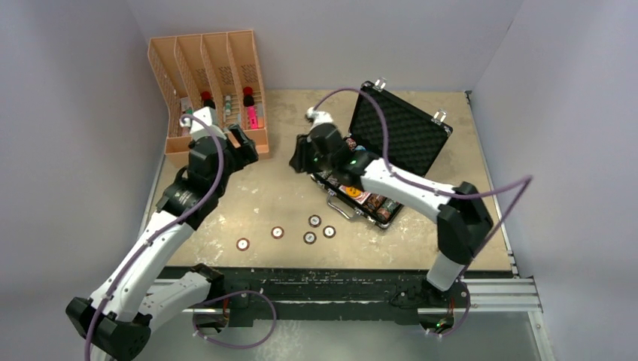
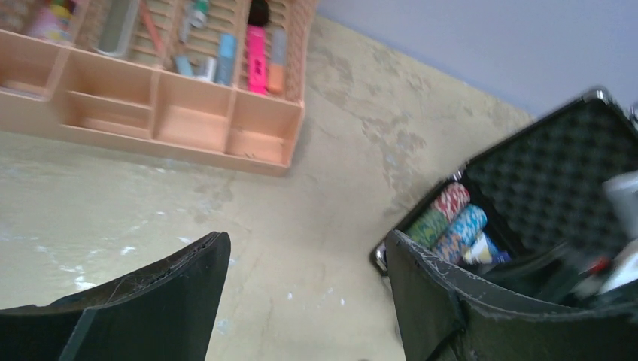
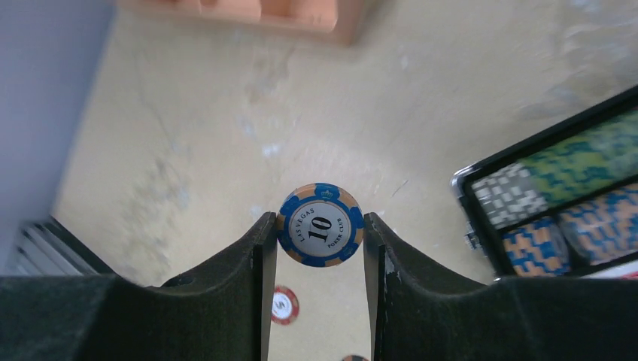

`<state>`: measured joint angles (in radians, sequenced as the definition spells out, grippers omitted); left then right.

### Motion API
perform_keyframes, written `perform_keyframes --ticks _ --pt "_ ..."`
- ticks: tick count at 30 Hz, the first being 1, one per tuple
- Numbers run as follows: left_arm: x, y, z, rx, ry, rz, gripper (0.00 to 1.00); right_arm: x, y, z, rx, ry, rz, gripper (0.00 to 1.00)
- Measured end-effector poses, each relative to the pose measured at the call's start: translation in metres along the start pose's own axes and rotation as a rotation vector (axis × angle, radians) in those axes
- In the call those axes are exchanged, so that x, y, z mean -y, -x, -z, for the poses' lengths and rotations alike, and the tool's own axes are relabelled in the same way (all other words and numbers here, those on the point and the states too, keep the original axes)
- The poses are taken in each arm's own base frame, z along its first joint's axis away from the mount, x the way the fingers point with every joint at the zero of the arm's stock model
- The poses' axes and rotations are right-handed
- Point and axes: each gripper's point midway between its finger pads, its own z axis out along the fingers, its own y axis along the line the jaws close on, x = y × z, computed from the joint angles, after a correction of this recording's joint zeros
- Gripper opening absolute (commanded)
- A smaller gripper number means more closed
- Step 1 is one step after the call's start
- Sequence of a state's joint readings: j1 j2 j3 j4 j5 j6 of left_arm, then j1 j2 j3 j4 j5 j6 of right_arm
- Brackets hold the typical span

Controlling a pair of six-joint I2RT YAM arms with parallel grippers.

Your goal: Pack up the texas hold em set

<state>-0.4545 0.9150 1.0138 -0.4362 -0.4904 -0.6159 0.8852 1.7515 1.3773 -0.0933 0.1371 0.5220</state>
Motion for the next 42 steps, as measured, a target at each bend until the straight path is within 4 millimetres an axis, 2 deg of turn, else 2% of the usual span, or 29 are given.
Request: perform_keyframes --ticks 3,6,10,15,18,22,30,34,36,37,40,42 --pt "0.014 -0.024 -0.011 -0.081 -0.068 -0.023 0.71 0.021 0.039 0.020 0.093 -0.001 -0.147 0.32" --pt "0.032 -0.052 -0.018 -0.168 -0.169 -0.029 0.68 0.034 0.060 0.040 0.155 0.022 -0.281 0.32" --pt "0.060 -0.088 -0.018 -0.280 -0.353 -0.019 0.66 0.033 0.069 0.054 0.185 0.075 -0.409 0.32" --pt "0.092 -0.107 -0.016 -0.337 -0.517 0.005 0.65 0.014 0.075 0.060 0.181 0.179 -0.503 0.32" --pt "0.105 -0.110 -0.012 -0.327 -0.585 0.033 0.64 0.005 0.078 0.062 0.173 0.225 -0.529 0.32" --pt "0.115 -0.107 -0.010 -0.296 -0.630 0.074 0.56 -0.003 0.080 0.065 0.163 0.268 -0.551 0.32" --pt "0.122 -0.085 -0.016 -0.201 -0.631 0.152 0.34 -0.011 0.084 0.067 0.162 0.307 -0.573 0.32" --pt "0.126 -0.084 -0.015 -0.183 -0.651 0.186 0.17 -0.012 0.083 0.063 0.156 0.315 -0.579 0.31" --pt "0.126 -0.085 -0.015 -0.180 -0.653 0.194 0.03 -0.012 0.081 0.060 0.146 0.320 -0.581 0.33" --pt "0.125 -0.086 -0.016 -0.179 -0.650 0.194 0.00 -0.012 0.080 0.058 0.142 0.321 -0.581 0.37" --pt "0.121 -0.086 -0.019 -0.168 -0.626 0.188 0.00 -0.011 0.078 0.055 0.139 0.317 -0.575 0.60" --pt "0.120 -0.084 -0.021 -0.156 -0.619 0.189 0.00 -0.010 0.079 0.056 0.138 0.322 -0.561 0.72"
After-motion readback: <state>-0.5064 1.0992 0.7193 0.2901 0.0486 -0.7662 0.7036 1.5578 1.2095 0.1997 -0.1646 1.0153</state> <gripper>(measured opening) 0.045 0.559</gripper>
